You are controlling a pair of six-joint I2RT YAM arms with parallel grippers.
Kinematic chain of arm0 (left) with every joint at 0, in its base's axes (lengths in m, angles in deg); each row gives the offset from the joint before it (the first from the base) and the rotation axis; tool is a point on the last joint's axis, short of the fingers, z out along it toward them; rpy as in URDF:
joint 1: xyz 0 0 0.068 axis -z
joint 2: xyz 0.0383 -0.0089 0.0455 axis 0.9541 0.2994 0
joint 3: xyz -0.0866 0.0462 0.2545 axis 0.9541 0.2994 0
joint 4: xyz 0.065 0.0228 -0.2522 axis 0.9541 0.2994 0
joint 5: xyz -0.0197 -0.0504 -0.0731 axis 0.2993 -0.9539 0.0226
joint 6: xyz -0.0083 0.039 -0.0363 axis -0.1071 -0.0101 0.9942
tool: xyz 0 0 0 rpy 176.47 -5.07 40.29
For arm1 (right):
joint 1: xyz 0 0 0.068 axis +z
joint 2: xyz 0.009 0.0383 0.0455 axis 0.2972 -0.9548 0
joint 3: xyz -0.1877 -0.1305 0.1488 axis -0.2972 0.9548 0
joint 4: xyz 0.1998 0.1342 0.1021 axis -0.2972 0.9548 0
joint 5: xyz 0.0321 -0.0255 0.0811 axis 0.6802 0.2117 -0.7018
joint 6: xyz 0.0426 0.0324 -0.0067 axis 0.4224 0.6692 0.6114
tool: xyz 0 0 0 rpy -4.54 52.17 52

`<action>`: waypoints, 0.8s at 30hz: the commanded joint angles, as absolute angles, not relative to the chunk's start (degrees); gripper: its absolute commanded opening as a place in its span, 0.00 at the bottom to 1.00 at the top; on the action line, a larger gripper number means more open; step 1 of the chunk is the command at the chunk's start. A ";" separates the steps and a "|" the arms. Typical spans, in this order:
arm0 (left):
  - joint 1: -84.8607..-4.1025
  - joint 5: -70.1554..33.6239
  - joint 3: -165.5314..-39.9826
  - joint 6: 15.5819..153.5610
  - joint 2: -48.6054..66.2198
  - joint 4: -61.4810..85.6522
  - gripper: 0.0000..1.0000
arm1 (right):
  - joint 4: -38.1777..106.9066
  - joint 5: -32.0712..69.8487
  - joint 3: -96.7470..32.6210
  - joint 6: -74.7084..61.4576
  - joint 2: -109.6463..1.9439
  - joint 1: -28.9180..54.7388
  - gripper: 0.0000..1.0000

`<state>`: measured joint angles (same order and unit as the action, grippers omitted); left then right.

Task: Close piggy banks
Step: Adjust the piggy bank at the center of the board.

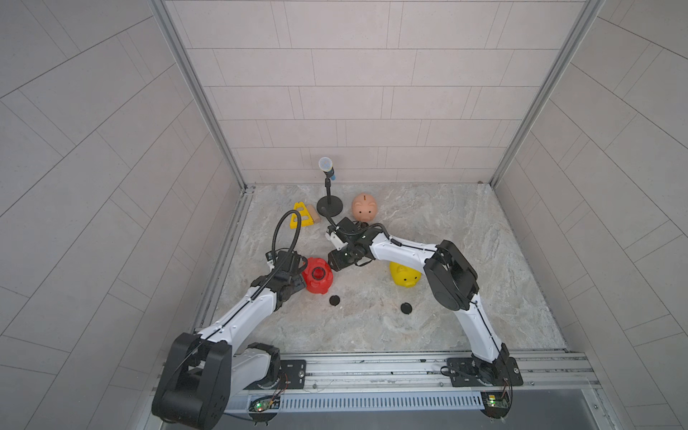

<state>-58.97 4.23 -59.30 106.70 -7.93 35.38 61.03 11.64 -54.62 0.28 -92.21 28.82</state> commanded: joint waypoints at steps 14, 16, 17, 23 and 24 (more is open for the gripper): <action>-59.29 0.27 -64.17 104.34 -0.04 30.60 0.71 | 55.94 9.43 -48.07 2.20 -86.18 29.11 0.48; -59.25 -0.87 -64.95 103.63 0.64 30.60 0.71 | 55.65 9.15 -47.69 2.43 -85.96 29.03 0.48; -59.20 -1.08 -65.39 103.48 1.02 30.73 0.71 | 55.63 9.08 -47.52 2.45 -85.79 29.03 0.48; -59.29 -1.53 -67.31 103.29 3.34 30.51 0.72 | 55.24 9.09 -46.65 2.61 -84.98 28.94 0.48; -59.27 -1.65 -67.65 103.13 3.85 30.51 0.72 | 55.15 9.08 -46.54 2.61 -84.84 28.87 0.48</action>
<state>-59.41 0.25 -65.18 103.23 2.39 34.05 56.79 12.74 -46.68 2.43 -88.21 27.35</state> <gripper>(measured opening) 0.715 0.485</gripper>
